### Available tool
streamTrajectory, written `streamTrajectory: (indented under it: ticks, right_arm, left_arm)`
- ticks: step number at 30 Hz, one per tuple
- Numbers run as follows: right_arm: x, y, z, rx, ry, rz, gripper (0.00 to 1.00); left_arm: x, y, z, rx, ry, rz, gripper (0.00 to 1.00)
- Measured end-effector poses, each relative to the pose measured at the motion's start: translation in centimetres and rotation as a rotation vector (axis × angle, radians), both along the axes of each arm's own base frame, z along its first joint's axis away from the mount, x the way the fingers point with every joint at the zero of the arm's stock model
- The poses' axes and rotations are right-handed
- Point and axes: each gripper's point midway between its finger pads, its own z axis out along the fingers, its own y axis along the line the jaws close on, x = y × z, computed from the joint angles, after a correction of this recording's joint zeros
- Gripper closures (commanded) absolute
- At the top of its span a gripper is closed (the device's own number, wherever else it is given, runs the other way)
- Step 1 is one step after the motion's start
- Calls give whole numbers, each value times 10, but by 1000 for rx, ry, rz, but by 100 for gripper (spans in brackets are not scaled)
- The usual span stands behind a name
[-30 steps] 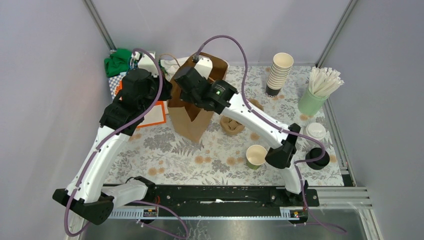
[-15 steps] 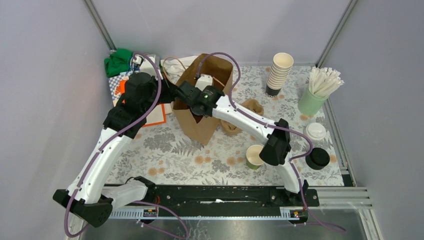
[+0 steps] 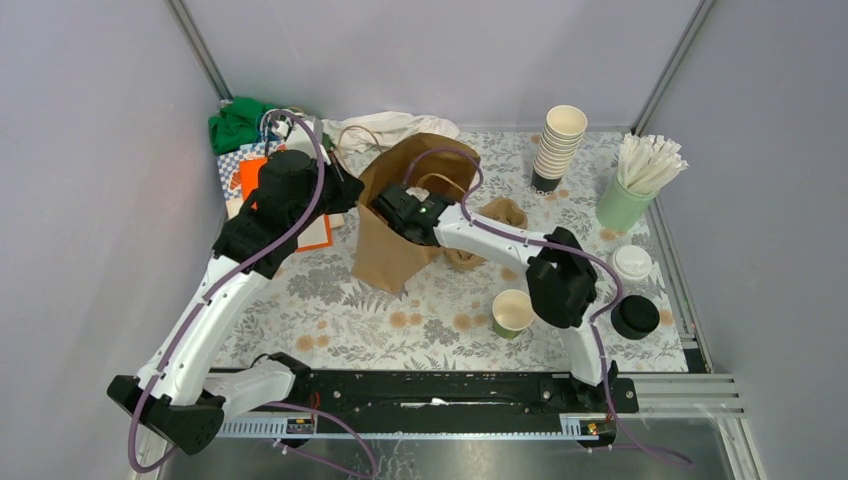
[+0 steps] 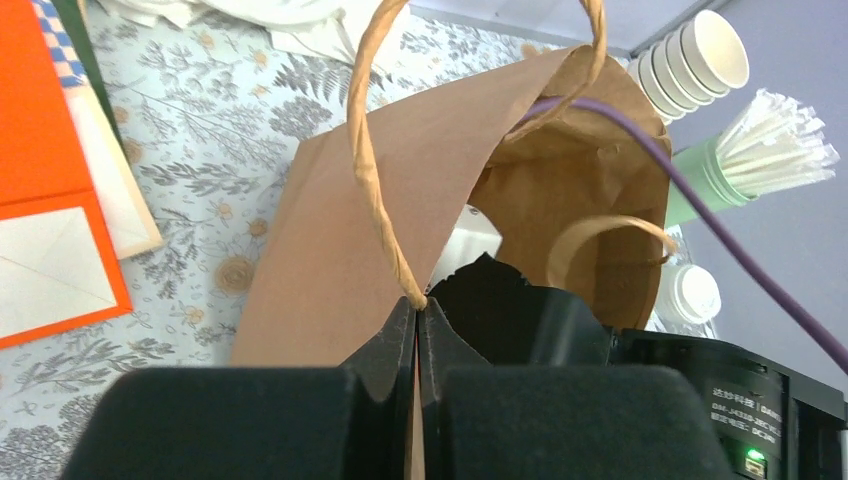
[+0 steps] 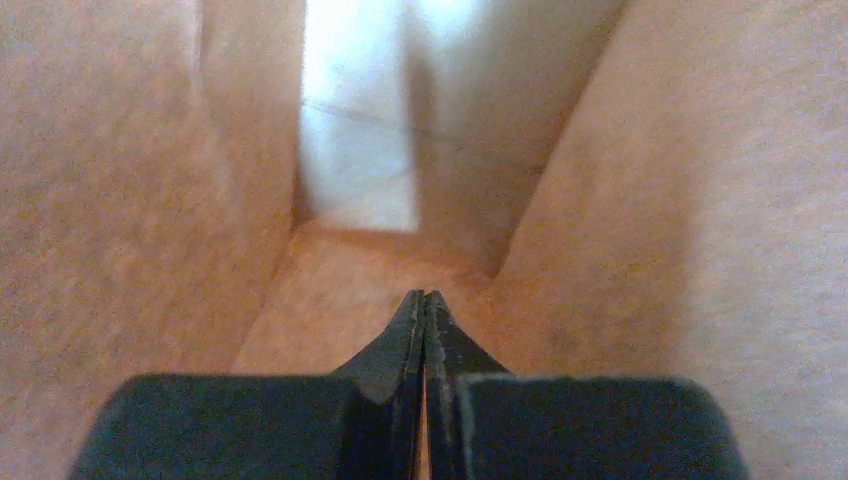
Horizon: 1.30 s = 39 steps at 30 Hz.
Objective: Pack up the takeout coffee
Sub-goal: Open the takeout bag.
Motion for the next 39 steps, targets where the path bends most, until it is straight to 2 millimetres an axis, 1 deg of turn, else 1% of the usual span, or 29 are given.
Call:
streamTrajectory:
  ticks: [2,4,9,10,12,15,18,20,21,23,27,30,31,32,33,34,35,36,39]
  right_arm:
    - [-8,8,-1,91,15,36,100]
    - [-9,16,9,191,9,60,100]
    - [5,37,56,396,-64,111,100]
    - [7,40,65,419,-82,118,100]
    - [10,38,73,409,-98,106,100]
    - [25,22,83,288,-123,11,100]
    - [49,4,109,182,-187,-129,100]
    - [55,-10,121,132,-214,-189,100]
    - [55,-19,126,100,-222,-218,100]
    - [53,-35,125,40,-225,-252,100]
    - [47,-62,113,-79,-216,-289,100]
    - [47,-71,111,-126,-226,-295,100]
    - [47,-71,112,-128,-231,-279,100]
    - [48,-67,112,-123,-237,-255,97]
    - [49,-62,113,-108,-241,-222,90]
    - [51,-53,114,-86,-248,-176,81]
    - [52,-43,115,-56,-255,-126,75]
    - [51,-34,116,-22,-260,-80,71]
    - [49,-5,131,91,-280,54,71]
  left_arm:
    - [-2,-3,-2,-4,16,-9,97]
    - [-3,-5,-4,-8,25,-13,96]
    - [-2,-1,-6,-5,34,9,96]
    - [-2,-1,-6,-4,34,11,96]
    - [-1,1,-6,-2,33,17,96]
    - [-2,4,-6,15,36,23,96]
    - [-1,8,-2,40,30,37,96]
    - [1,13,2,61,19,56,96]
    - [4,17,4,78,13,74,96]
    - [9,25,7,115,1,116,96]
    - [18,47,4,220,4,212,96]
    - [22,60,2,291,8,265,95]
    - [23,63,3,307,6,275,95]
    - [24,64,5,318,4,279,95]
    - [25,64,6,325,0,277,95]
    - [26,64,8,331,-4,273,95]
    - [27,63,9,334,-7,266,95]
    - [28,61,10,335,-10,255,95]
    - [29,52,9,328,-8,204,95]
